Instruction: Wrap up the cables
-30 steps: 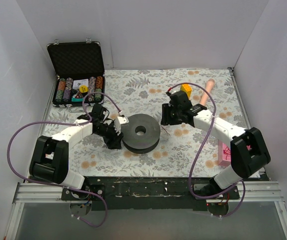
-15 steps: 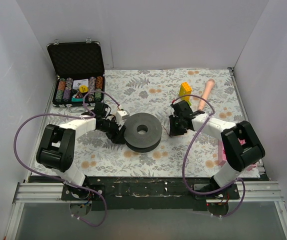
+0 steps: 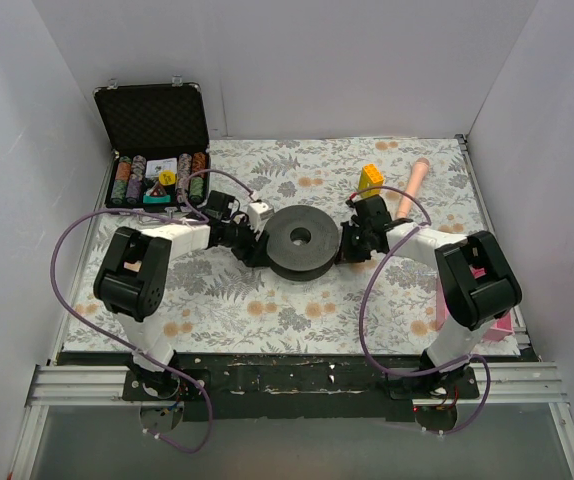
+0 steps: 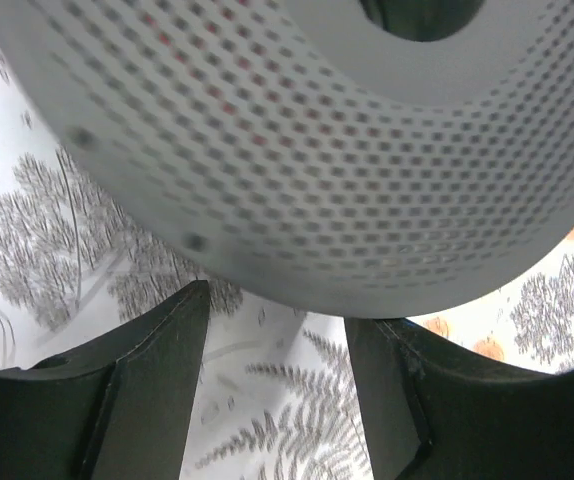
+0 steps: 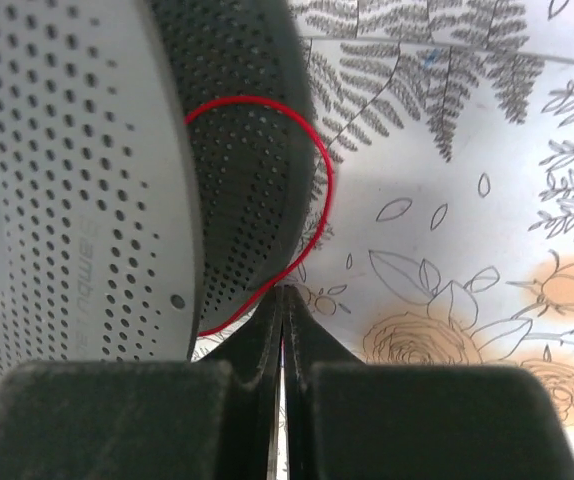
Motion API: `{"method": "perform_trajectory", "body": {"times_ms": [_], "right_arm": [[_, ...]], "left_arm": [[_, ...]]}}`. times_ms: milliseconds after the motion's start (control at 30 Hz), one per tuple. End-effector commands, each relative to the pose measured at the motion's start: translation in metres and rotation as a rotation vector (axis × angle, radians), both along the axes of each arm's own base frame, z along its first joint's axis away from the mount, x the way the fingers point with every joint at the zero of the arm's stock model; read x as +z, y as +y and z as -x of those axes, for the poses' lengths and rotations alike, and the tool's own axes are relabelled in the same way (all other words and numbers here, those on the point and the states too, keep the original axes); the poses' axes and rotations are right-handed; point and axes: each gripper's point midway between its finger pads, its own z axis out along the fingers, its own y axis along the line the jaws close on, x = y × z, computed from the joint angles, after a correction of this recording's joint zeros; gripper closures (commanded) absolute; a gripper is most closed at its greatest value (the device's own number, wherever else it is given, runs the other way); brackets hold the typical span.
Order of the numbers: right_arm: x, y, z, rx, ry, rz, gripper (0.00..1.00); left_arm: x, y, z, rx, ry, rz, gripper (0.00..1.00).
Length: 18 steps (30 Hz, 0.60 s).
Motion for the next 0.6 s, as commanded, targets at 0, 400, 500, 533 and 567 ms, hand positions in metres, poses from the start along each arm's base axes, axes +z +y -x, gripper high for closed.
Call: {"method": "perform_trajectory", "body": {"times_ms": [0,400,500,533,567], "right_arm": [[0.006,-0.01,-0.027,-0.05,-0.039,-0.006,0.99],[0.044,-0.057,-0.05,-0.11,-0.178,0.142,0.92],[0.055,-0.062,-0.054,-0.114,-0.207,0.172,0.87],[0.057,-0.062,-0.055,-0.112,-0.211,0.172,0.85],[0.06,-0.063,-0.054,-0.111,-0.21,0.171,0.85]], "left_arm": [[0.011,-0.02,-0.032,0.039,-0.056,0.038,0.45],[0.022,0.004,-0.031,0.077,-0.098,0.028,0.44],[0.028,0.011,-0.024,0.075,-0.111,0.024,0.43],[0.029,0.013,-0.022,0.08,-0.116,0.02,0.42],[0.033,0.017,-0.023,0.09,-0.126,0.018,0.42]]}}
